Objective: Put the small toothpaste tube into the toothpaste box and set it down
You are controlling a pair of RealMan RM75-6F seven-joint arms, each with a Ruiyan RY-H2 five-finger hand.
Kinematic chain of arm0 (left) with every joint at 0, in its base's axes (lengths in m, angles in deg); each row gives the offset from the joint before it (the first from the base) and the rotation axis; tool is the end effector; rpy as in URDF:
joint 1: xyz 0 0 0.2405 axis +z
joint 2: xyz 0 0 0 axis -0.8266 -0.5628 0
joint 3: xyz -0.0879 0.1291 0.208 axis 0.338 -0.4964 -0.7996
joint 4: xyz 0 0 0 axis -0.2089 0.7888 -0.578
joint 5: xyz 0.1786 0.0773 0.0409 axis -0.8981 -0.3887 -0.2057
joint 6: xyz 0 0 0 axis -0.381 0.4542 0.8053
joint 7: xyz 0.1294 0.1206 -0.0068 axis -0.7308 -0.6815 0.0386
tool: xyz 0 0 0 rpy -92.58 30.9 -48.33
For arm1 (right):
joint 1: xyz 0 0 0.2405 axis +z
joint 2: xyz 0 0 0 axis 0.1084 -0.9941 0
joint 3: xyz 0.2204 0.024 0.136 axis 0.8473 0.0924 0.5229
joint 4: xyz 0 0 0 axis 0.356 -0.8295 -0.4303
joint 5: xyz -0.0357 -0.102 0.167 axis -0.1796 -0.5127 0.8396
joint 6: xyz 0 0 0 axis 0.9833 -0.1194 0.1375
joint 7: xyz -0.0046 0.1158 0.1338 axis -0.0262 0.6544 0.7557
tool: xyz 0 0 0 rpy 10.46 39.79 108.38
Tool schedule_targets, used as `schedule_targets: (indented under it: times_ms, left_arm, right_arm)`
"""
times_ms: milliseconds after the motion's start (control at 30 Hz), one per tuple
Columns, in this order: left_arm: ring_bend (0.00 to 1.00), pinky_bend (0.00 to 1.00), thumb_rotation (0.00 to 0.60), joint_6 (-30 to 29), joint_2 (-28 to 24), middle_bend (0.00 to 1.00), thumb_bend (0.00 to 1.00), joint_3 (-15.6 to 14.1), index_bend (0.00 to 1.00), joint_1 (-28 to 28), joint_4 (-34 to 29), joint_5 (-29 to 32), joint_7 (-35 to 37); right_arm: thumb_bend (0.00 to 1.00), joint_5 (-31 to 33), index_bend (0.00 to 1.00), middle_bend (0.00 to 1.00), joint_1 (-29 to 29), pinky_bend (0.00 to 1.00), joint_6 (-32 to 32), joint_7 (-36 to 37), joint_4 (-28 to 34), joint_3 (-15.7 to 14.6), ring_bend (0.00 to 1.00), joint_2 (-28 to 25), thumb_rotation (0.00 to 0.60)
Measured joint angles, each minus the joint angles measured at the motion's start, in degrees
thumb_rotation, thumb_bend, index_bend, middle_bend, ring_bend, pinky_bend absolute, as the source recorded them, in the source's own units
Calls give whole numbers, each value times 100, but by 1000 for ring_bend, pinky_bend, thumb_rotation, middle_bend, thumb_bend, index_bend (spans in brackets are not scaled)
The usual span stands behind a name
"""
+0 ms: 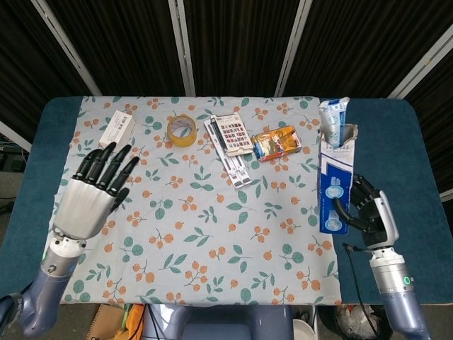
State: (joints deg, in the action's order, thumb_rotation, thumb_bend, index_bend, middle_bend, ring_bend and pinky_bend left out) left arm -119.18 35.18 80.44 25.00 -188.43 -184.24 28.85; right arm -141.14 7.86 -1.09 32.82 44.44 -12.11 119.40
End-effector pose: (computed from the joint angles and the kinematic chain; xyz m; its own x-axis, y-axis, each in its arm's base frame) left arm -0.1108 0.2909 0.1557 0.4745 -0.5473 0.6894 0.6243 -0.3429 -0.7019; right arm -0.1736 -0.2802 0.1713 -0.8708 -0.1337 0.4731 -0.4716 -0.0451 -0.8807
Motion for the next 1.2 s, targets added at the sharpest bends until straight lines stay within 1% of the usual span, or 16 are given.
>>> schedule_targets:
  times_ms: [67,233,367,467,533,633,667,733,867,1000,1133,1200]
  left_arm:
    - [168,292,600,-52,-79,153,0,-221,214,344,12,327,240]
    - [168,292,600,-119,-112,152,0,-543,211,873,293,676,822]
    - [168,292,600,-132,-63,155,0,-769,209,1297,799,972,1388]
    - [168,293,600,-153,17,157,0,-850,206,1500,1191,1103,1808]
    - [168,292,600,-156,57,158,0,-870,209,1601,1342,1170,2065]
    - [166,292,600,-158,102,157,0,-850,208,1722,1406,1243,2470]
    - [159,292,600,-148,119,154,0,-834,207,1763,1420,1266,2602]
    - [143,292,600,-93,137,148,0,-821,205,1808,1433,1305,2710]
    - [135,292,600,164,134,142,0,-806,202,1840,1359,1382,2742]
    - [135,293,600,265,116,139,0,-778,201,1865,1314,1387,2705]
    - [135,292,600,340,101,139,0,-732,203,1893,1278,1395,2678]
    - [136,292,600,362,95,139,0,-706,203,1909,1264,1391,2669]
  right_arm:
    - [364,-6,518,577,-24,431,-68,119,19,81,509,-46,600]
    - [363,-43,518,577,-136,431,-359,460,158,334,509,-210,600]
    - [363,-75,518,577,-251,431,-664,670,317,552,509,-344,600]
    - [363,-74,517,577,-354,431,-957,805,464,746,509,-441,600]
    - [363,-58,487,577,-441,431,-1165,896,597,896,497,-529,600]
    - [363,-62,384,550,-573,431,-1370,941,780,1047,435,-707,600]
    - [363,-72,352,526,-598,430,-1397,923,816,1060,415,-751,600]
    - [363,-103,324,500,-627,429,-1406,841,852,1060,398,-798,600]
    - [364,-134,322,498,-631,429,-1274,750,885,970,396,-835,600]
    - [363,-106,322,492,-589,429,-1104,671,843,879,397,-832,600]
    - [363,-19,335,490,-551,444,-1000,685,805,840,426,-810,600]
    - [363,4,344,492,-540,469,-956,727,801,839,447,-812,600]
